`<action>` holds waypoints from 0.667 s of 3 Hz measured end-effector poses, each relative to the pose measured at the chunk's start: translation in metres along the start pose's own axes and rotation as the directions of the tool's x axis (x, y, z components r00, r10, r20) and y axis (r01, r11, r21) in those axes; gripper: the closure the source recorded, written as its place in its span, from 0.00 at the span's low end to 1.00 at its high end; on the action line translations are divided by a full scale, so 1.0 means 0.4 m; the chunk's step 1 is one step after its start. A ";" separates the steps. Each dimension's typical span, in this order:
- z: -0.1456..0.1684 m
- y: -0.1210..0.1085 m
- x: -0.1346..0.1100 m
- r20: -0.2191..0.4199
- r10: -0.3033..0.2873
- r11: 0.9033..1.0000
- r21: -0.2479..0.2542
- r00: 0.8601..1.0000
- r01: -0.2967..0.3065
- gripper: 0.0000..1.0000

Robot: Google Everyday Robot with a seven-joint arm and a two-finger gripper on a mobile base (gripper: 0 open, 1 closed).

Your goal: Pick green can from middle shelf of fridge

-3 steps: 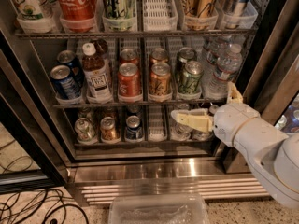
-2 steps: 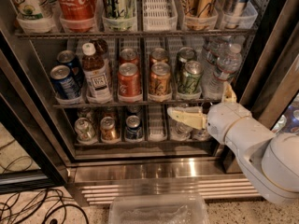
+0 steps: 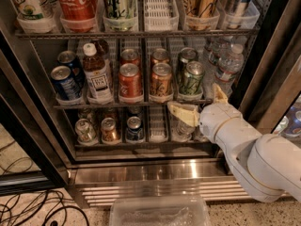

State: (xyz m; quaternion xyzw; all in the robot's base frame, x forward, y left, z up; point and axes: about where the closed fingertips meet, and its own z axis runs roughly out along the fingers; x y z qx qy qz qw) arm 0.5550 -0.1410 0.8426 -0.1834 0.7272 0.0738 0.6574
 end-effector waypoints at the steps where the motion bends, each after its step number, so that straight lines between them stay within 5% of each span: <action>1: 0.016 -0.003 0.009 0.000 -0.002 1.000 0.016 1.000 0.002 0.28; 2: 0.024 -0.011 0.016 0.000 -0.013 0.999 0.035 1.000 0.013 0.28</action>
Offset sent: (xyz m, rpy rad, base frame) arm 0.0140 -0.0074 -0.0109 -0.0274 -0.0167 -0.0588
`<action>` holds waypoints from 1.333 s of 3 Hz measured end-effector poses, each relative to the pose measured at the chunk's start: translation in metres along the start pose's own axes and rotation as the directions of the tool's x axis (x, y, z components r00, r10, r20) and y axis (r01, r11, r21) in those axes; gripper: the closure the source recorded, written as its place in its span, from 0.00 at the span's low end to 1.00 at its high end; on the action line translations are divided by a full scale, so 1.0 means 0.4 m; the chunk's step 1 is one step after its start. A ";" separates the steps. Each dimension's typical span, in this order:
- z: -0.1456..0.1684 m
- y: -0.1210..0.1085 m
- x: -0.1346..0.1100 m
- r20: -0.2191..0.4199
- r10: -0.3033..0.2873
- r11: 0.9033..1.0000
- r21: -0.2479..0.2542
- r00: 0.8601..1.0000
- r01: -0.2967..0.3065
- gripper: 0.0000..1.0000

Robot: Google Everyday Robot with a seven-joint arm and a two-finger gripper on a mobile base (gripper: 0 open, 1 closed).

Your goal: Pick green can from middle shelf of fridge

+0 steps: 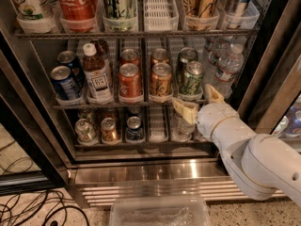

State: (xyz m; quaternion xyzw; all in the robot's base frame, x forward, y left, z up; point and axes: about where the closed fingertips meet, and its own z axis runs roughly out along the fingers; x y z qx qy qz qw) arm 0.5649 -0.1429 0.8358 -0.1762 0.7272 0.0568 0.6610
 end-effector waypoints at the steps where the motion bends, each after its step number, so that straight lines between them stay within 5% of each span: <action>1: 0.007 -0.014 0.004 0.004 -0.017 1.000 0.021 1.000 0.017 0.28; 4: 0.044 -0.033 -0.010 0.053 -0.065 0.996 0.067 0.996 0.062 0.28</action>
Offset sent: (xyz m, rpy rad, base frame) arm 0.0150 -0.0181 0.0026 -0.0573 -0.0640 -0.0635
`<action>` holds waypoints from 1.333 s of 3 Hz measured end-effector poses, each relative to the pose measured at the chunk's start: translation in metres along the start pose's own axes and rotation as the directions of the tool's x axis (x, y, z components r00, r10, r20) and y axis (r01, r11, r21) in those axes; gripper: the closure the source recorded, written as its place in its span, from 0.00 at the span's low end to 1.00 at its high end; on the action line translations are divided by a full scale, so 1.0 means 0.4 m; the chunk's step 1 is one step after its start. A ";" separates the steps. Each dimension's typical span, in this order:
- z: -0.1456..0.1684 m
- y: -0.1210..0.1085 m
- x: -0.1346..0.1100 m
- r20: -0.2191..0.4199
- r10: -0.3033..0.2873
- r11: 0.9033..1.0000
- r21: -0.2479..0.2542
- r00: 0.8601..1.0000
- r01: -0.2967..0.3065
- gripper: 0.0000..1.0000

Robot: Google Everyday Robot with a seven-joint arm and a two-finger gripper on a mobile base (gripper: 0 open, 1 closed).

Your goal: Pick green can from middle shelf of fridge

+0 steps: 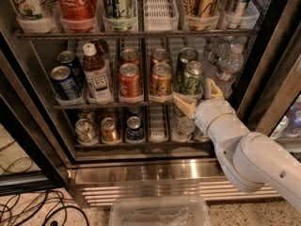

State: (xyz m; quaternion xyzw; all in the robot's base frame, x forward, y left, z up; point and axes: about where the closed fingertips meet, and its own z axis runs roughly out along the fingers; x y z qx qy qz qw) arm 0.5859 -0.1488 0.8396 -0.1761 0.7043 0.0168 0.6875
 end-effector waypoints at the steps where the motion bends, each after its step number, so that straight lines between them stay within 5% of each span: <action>1: 0.012 0.008 0.000 0.017 -0.011 1.000 0.002 1.000 0.011 0.28; 4: 0.029 -0.010 -0.008 0.057 -0.046 0.998 0.055 0.997 0.043 0.30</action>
Offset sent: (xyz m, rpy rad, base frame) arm 0.0091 0.0067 -0.0029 -0.0261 -0.0577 -0.0023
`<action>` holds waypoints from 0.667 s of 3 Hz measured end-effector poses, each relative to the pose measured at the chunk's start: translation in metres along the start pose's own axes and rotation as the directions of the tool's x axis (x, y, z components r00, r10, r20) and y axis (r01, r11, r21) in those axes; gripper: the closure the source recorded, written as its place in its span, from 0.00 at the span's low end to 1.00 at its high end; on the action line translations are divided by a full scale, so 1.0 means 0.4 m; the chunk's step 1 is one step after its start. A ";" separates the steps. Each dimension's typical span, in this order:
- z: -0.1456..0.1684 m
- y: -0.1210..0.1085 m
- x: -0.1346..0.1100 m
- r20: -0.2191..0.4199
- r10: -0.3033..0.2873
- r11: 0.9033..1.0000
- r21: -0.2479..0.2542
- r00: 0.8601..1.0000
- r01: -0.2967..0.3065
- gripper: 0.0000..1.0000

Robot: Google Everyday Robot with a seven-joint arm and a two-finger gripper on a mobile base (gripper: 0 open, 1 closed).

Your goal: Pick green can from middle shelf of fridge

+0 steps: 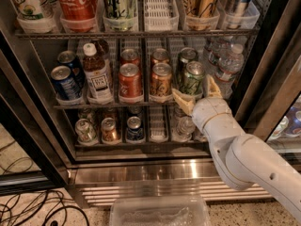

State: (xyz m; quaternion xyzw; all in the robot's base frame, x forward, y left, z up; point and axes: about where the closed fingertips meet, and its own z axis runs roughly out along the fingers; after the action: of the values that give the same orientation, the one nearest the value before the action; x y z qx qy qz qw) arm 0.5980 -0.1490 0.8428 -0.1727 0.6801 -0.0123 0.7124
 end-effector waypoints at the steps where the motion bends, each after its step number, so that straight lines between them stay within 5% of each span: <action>1: 0.018 -0.015 0.003 -0.005 -0.008 1.000 0.027 1.000 0.008 0.29; 2: 0.030 -0.019 0.005 -0.008 -0.005 0.999 0.035 1.000 0.006 0.31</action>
Offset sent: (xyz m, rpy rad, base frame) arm 0.0129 -0.0071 -0.0007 -0.0099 -0.0012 -0.0405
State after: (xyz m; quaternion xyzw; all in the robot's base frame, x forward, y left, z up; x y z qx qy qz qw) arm 0.6117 -0.1540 0.8430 -0.1621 0.6820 -0.0267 0.7127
